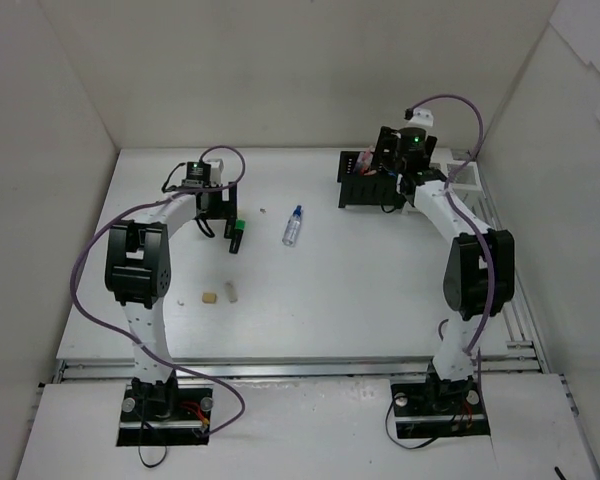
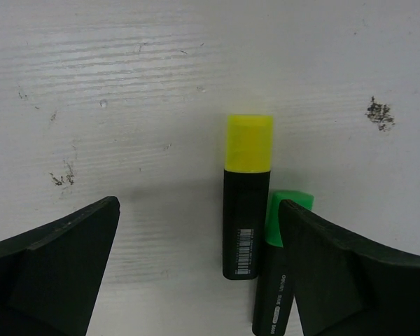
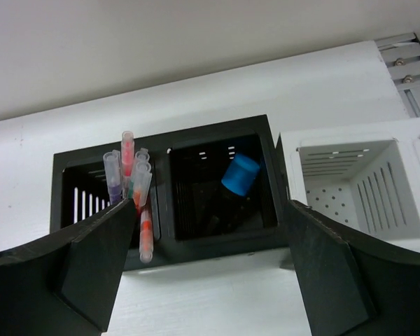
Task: Sort the stationery into containers
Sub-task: Pick up the pen from the center of the board.
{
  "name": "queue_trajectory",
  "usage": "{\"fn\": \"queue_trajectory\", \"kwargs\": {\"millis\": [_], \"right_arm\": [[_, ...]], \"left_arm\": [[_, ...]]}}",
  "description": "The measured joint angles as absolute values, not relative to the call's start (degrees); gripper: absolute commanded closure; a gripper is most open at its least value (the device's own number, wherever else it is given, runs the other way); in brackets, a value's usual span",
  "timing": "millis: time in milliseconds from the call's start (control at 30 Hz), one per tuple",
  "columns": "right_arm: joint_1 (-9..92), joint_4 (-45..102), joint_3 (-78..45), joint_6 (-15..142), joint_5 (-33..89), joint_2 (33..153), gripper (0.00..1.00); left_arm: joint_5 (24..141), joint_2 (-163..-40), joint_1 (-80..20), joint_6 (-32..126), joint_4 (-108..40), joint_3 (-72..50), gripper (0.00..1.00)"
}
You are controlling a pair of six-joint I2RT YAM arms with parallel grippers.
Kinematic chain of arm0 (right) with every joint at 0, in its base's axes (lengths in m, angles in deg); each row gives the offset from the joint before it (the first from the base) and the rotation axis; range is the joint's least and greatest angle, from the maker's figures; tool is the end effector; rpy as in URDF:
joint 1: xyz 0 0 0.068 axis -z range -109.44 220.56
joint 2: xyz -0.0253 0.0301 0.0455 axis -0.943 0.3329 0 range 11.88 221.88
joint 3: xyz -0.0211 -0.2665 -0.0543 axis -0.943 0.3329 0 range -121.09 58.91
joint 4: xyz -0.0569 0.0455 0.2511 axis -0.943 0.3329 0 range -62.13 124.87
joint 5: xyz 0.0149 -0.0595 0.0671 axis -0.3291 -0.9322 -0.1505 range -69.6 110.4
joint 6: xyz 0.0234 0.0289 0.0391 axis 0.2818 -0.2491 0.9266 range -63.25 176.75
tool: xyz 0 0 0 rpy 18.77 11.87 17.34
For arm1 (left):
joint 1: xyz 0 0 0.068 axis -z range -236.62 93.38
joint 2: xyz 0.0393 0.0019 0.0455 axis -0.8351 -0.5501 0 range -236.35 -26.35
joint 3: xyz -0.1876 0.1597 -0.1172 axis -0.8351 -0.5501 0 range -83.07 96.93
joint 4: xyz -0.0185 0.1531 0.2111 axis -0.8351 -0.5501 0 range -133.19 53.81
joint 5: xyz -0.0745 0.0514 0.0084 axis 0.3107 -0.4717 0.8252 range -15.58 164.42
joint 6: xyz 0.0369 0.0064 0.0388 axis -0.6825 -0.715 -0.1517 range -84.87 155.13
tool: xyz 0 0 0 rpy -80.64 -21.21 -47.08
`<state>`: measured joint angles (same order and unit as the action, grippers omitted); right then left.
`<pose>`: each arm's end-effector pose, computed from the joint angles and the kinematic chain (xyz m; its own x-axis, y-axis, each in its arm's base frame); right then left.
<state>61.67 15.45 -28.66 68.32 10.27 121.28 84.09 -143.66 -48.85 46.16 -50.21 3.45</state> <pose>0.4604 0.0656 0.3091 -0.1544 0.1758 -0.9722 0.0515 0.9841 0.1698 0.4547 -0.0683 0.1973 -0.7334 -0.0902 -0.6737 0.1132 0.9611 -0.2519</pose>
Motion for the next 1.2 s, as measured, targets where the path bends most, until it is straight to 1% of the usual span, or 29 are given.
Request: {"fn": "queue_trajectory", "kwargs": {"millis": [100,267,300,367,433,467,533,600,633,667,733,767,900,1033,1100,1200], "right_arm": [[61.56,15.25,-25.16,68.78,10.40,116.43,0.15],[61.56,13.81,-19.65,69.61,10.32,107.29,0.14],[61.56,13.37,-18.45,69.76,10.32,105.28,0.14],[61.56,12.67,-16.79,70.18,10.23,102.22,0.14],[61.56,11.97,-15.31,70.27,10.10,99.71,0.13],[61.56,11.77,-14.63,70.35,9.99,98.68,0.13],[61.56,11.69,-13.40,70.42,9.68,97.04,0.13],[61.56,11.47,-11.92,70.59,9.16,95.58,0.13],[61.56,11.42,-11.24,70.66,8.96,95.01,0.13],[61.56,11.42,-10.50,70.83,8.72,94.44,0.13],[61.56,11.42,-9.10,71.40,8.44,93.37,0.13],[61.56,11.47,-8.49,71.69,8.41,92.85,0.13],[61.32,13.61,-6.34,73.61,9.92,89.33,0.12],[58.26,16.10,-1.80,75.64,12.28,81.83,0.12],[55.07,17.11,-0.40,76.98,15.10,78.81,0.12],[51.01,17.19,0.93,79.18,19.56,77.61,0.12]], "left_arm": [[82.21,-145.63,-48.09,46.31,-52.01,5.48,0.23],[80.86,-147.14,-46.99,46.57,-54.26,6.71,0.29],[80.66,-147.51,-46.91,46.66,-54.74,7.19,0.33],[80.31,-148.43,-46.89,47.01,-55.61,8.15,0.35],[79.75,-149.19,-46.86,47.23,-56.88,9.44,0.41],[79.48,-149.39,-46.86,47.36,-57.25,9.88,0.46],[78.98,-149.41,-46.71,47.45,-57.95,9.98,0.50],[78.67,-149.41,-46.58,47.30,-58.56,9.98,0.64],[78.65,-149.39,-46.49,47.45,-58.63,9.96,0.70],[78.59,-149.37,-46.34,47.25,-58.74,9.90,0.80],[78.63,-149.21,-46.10,47.06,-58.78,9.68,0.92],[78.65,-149.13,-45.99,46.92,-58.74,9.53,1.00],[79.20,-148.62,-45.79,46.57,-58.85,8.96,1.00],[81.06,-145.43,-45.68,45.96,-58.80,5.53,1.00],[81.49,-141.39,-45.29,45.59,-58.83,2.75,1.00],[80.84,-132.06,-43.21,44.54,-57.71,-2.04,1.00]]}}
